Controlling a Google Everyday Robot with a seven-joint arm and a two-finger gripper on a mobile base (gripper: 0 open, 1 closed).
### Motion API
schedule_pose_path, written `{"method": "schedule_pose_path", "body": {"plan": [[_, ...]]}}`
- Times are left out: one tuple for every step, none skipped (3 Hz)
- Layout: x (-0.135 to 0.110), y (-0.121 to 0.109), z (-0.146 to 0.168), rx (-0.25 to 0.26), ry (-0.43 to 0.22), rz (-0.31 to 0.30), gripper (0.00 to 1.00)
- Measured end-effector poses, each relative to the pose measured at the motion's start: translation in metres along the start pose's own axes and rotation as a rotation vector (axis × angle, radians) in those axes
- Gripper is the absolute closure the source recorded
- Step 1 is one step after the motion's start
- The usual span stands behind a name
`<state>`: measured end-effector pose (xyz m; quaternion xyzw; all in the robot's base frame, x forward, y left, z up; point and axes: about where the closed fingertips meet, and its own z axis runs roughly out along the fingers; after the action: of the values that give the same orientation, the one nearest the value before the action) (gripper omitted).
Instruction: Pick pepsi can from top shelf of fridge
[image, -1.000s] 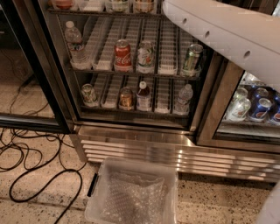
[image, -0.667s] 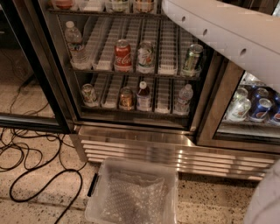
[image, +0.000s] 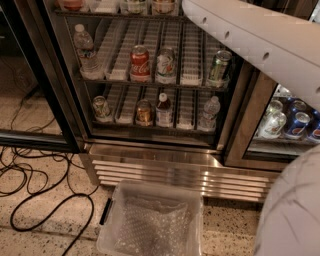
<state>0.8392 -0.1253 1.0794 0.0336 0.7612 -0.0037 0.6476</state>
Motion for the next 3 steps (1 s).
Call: {"method": "schedule_pose_path", "body": {"plan": [[0.0032, -0.0021, 0.0100, 0.007, 0.003, 0.002, 0.20], [0.0062, -0.0063, 0.0178, 0.012, 0.004, 0.005, 0.39], [0.0063, -0.0062, 0.0179, 0.012, 0.004, 0.005, 0.62]]}}
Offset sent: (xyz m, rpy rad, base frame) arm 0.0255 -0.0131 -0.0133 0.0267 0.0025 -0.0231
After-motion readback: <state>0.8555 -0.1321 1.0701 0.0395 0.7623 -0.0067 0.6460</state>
